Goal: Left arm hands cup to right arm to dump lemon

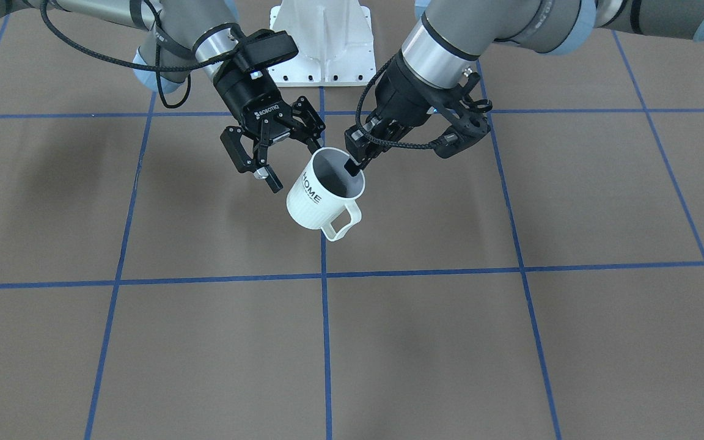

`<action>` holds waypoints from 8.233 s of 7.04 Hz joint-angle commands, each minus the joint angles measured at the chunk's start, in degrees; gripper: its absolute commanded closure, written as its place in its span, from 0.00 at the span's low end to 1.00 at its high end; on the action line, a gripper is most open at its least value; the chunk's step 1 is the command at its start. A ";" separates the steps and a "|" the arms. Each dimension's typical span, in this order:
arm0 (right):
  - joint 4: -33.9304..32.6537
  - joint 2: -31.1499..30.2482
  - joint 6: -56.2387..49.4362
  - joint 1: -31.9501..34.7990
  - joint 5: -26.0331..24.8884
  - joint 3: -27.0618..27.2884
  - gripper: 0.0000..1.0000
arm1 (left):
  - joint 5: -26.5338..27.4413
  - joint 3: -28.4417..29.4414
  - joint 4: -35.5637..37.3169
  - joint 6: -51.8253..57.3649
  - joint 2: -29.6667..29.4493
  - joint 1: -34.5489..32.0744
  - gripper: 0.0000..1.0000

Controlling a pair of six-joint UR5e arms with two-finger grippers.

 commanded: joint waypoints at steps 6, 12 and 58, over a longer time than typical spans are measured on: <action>0.00 0.00 -0.12 -0.18 -0.01 0.00 0.06 | -0.17 0.08 0.00 0.02 -0.88 1.07 1.00; 0.00 -0.09 -0.12 -1.32 -1.77 0.00 0.06 | -0.53 -0.53 -0.18 0.02 -1.05 1.42 1.00; 76.34 -45.00 107.25 58.09 48.06 -31.09 1.00 | -8.17 -8.44 13.62 101.88 41.14 -32.15 0.00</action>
